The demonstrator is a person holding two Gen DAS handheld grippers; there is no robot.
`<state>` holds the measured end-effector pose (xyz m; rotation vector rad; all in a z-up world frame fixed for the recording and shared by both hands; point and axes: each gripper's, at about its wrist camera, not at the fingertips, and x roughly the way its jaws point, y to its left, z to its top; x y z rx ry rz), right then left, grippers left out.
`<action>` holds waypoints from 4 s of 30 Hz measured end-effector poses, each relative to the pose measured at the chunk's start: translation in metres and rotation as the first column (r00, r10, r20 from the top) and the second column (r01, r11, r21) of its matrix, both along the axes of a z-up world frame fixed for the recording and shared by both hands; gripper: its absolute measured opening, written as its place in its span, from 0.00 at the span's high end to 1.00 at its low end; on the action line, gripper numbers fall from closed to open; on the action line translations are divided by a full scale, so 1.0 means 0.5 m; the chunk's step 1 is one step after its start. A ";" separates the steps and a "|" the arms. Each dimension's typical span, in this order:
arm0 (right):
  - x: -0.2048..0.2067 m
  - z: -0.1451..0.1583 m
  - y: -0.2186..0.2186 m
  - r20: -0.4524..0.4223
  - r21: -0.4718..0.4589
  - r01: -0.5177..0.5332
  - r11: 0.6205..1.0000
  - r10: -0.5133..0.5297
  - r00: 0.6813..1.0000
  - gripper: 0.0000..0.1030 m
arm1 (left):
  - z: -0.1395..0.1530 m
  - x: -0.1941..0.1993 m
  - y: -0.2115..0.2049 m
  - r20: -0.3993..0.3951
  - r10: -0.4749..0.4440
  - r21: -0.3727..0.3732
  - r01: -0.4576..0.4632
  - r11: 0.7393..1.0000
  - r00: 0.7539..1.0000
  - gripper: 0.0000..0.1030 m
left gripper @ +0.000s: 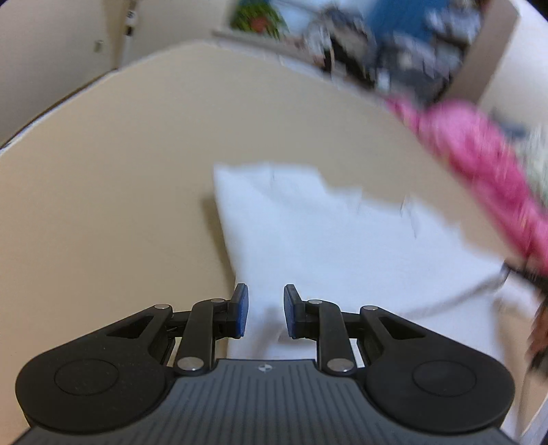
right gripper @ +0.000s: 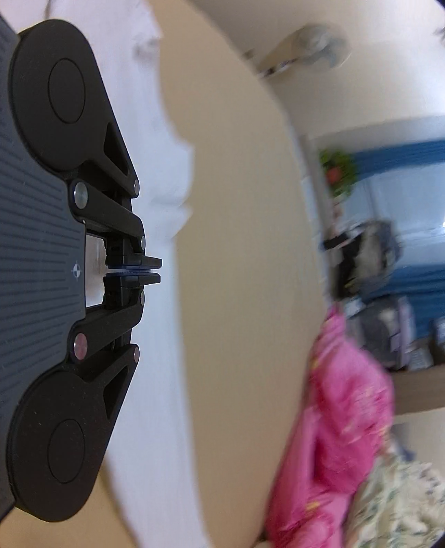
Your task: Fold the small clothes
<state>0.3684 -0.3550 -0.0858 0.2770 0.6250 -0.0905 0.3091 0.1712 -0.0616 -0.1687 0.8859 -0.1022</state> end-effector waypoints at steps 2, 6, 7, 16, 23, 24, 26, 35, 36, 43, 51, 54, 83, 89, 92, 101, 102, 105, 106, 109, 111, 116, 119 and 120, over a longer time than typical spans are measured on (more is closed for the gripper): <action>0.003 -0.013 -0.021 -0.096 -0.036 0.120 0.992 -0.123 0.988 0.95 | -0.028 0.005 -0.016 -0.058 -0.012 0.125 0.019 0.992 0.998 0.64; -0.026 0.020 -0.049 0.003 0.116 0.141 0.983 -0.142 0.990 0.95 | -0.019 0.011 -0.017 -0.038 -0.011 0.115 0.015 0.993 0.999 0.64; -0.029 0.031 -0.041 0.048 0.152 0.077 0.985 -0.085 0.995 0.95 | -0.017 0.012 -0.015 -0.036 -0.007 0.103 0.011 0.995 0.999 0.64; 0.007 -0.022 -0.010 -0.163 0.205 0.001 0.979 0.033 0.986 0.93 | -0.012 0.007 -0.013 -0.053 -0.013 0.127 0.019 0.992 0.999 0.60; 0.003 -0.043 0.015 -0.181 0.182 -0.086 0.979 0.119 0.976 0.80 | -0.015 0.006 -0.013 -0.055 -0.009 0.089 0.014 0.996 0.998 0.59; -0.001 -0.043 0.006 -0.173 0.202 -0.058 0.978 0.094 0.980 0.82 | -0.027 0.006 -0.019 -0.076 -0.019 0.113 0.028 0.993 0.997 0.58; -0.012 -0.016 -0.003 -0.128 0.220 -0.018 0.975 0.047 0.991 0.78 | -0.024 0.001 -0.028 -0.058 -0.036 0.149 0.044 0.988 0.998 0.58; -0.027 -0.040 -0.030 -0.189 0.156 -0.036 0.987 0.066 0.980 0.57 | -0.025 -0.006 -0.054 -0.060 -0.072 0.189 0.082 0.978 0.996 0.51; -0.033 -0.033 -0.056 -0.162 0.203 0.009 0.979 0.025 0.986 0.57 | -0.024 -0.005 -0.050 -0.065 -0.070 0.180 0.081 0.980 0.995 0.50; -0.073 -0.037 -0.238 -0.139 0.293 0.262 0.920 -0.230 0.963 0.57 | -0.031 0.006 -0.042 -0.085 -0.074 0.161 0.088 0.983 0.994 0.48; -0.127 -0.130 -0.425 -0.196 0.325 0.517 0.792 -0.478 0.856 0.57 | -0.033 0.016 -0.042 -0.096 -0.080 0.156 0.094 0.983 0.992 0.46; -0.155 -0.168 -0.477 -0.214 0.352 0.552 0.756 -0.509 0.834 0.56 | -0.033 0.017 -0.043 -0.097 -0.080 0.157 0.095 0.983 0.992 0.46; -0.010 0.139 0.060 0.387 -0.077 0.002 0.997 0.028 0.922 0.97 | -0.034 0.020 -0.045 -0.100 -0.076 0.147 0.090 0.985 0.992 0.43; -0.076 0.068 0.457 0.146 -0.110 -0.615 0.781 0.625 0.767 0.96 | -0.031 0.026 -0.033 -0.116 -0.084 0.126 0.099 0.987 0.990 0.42; -0.119 0.002 0.510 -0.065 -0.079 -0.681 0.728 0.678 0.732 0.94 | -0.028 0.028 -0.022 -0.129 -0.085 0.103 0.099 0.990 0.988 0.42; -0.260 0.094 0.242 -0.054 -0.128 -0.564 0.816 0.562 0.826 0.68 | 0.045 0.017 0.033 0.042 0.013 -0.092 -0.009 0.996 0.999 0.66; -0.270 0.100 0.210 -0.050 -0.127 -0.538 0.833 0.537 0.842 0.66 | 0.048 0.017 0.034 0.060 0.018 -0.128 -0.011 0.992 0.998 0.69; -0.297 0.081 0.150 -0.051 -0.102 -0.470 0.877 0.467 0.883 0.65 | 0.042 0.026 0.021 0.104 0.007 -0.153 0.009 0.988 0.995 0.71; -0.300 0.063 0.141 -0.067 -0.084 -0.455 0.887 0.450 0.890 0.65 | 0.036 0.031 0.017 0.110 0.009 -0.149 0.008 0.989 0.994 0.71; -0.289 0.032 0.157 -0.135 -0.103 -0.450 0.887 0.435 0.890 0.65 | 0.006 0.059 0.011 0.104 0.031 -0.149 -0.016 0.989 0.994 0.66; -0.280 0.023 0.177 -0.122 -0.098 -0.455 0.885 0.443 0.888 0.65 | -0.014 0.076 0.011 0.110 0.046 -0.145 -0.030 0.989 0.993 0.65; -0.253 -0.010 0.211 -0.188 -0.094 -0.499 0.861 0.477 0.859 0.65 | -0.049 0.104 0.026 0.103 0.098 -0.189 -0.077 0.979 0.990 0.66; -0.246 -0.018 0.216 -0.211 -0.096 -0.510 0.855 0.484 0.849 0.65 | -0.063 0.112 0.028 0.092 0.092 -0.188 -0.073 0.979 0.992 0.79; -0.241 -0.023 0.218 -0.224 -0.099 -0.511 0.854 0.481 0.848 0.65 | -0.064 0.113 0.027 0.095 0.087 -0.171 -0.070 0.983 0.992 0.88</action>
